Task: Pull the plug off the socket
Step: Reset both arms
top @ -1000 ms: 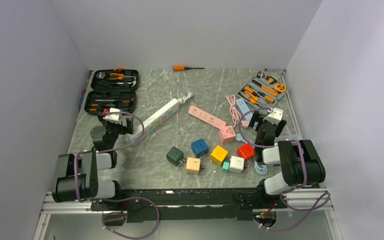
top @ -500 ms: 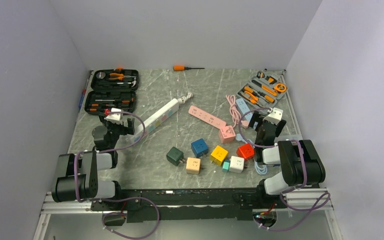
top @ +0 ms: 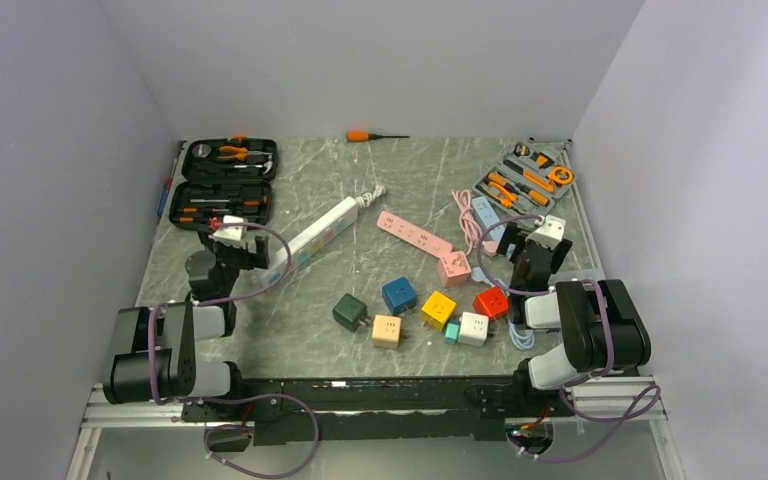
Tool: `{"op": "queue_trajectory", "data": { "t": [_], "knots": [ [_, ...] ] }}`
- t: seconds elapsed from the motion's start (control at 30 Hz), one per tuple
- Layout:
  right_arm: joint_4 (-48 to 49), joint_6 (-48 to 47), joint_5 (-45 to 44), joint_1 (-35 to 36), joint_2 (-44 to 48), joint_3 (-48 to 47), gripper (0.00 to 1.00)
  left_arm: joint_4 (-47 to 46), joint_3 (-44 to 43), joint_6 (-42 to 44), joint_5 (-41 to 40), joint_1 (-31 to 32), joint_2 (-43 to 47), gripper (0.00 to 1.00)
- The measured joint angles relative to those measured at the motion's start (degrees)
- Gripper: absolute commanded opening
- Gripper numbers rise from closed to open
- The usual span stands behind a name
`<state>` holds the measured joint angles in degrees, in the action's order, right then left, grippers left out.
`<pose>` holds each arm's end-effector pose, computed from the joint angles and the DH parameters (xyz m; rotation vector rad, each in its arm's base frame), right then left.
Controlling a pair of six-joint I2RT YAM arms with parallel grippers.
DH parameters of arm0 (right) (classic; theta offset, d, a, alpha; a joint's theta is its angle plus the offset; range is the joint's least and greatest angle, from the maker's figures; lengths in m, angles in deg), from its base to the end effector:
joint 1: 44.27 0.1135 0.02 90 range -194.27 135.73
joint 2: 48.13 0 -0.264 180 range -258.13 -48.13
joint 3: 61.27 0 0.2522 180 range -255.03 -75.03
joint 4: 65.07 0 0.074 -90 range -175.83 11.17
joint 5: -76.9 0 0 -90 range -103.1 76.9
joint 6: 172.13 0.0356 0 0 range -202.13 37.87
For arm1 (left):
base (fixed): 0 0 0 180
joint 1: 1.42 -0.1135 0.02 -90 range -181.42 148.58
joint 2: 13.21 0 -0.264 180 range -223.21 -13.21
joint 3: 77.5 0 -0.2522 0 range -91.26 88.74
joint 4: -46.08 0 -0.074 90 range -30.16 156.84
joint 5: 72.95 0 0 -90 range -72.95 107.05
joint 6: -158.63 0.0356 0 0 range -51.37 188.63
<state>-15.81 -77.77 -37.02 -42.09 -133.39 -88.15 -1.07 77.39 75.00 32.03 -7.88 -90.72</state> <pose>0.2360 -0.0055 0.1450 0.3385 1.6904 -0.2763 0.2243 0.0161 0.1615 0.1963 1.6479 -0.0473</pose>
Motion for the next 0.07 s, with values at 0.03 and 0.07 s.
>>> {"op": "queue_trajectory", "data": {
  "t": [0.03,0.07],
  "knots": [
    [0.0,0.0,0.0,0.0,0.0,0.0,1.0,0.0,-0.02,0.02,-0.11,0.11,0.0,0.99],
    [0.0,0.0,0.0,0.0,0.0,0.0,1.0,0.0,-0.02,0.02,-0.31,0.22,0.0,0.99]
  ]
}}
